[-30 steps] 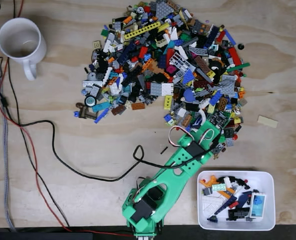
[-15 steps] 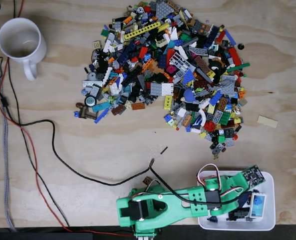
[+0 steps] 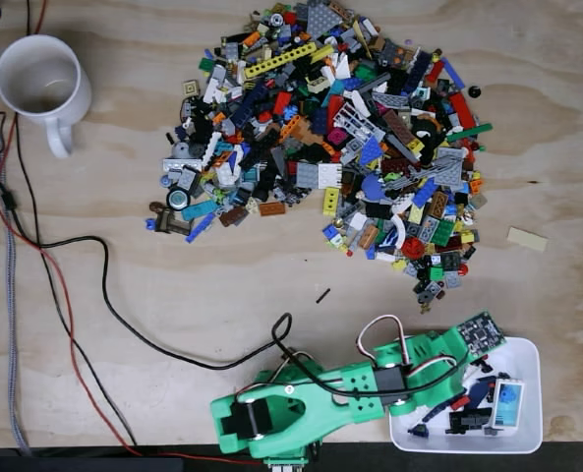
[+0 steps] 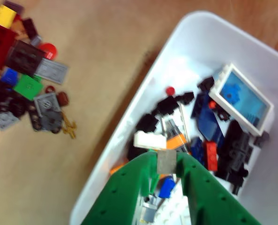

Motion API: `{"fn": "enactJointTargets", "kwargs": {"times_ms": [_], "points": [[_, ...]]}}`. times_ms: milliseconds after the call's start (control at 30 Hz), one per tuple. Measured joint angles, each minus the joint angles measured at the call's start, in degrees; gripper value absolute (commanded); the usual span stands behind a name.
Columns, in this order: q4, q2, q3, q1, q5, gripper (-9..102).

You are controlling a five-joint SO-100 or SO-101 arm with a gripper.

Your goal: Find the closest Lego and put it in the bin.

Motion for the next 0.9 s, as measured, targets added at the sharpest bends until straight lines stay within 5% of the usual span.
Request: {"fn": "enactJointTargets", "kwargs": {"times_ms": [533, 900], "points": [[12.0, 44.1, 29.8, -59.2, 14.6, 0], [12.5, 53.9, 48.8, -79.3, 20.2, 0]]}}
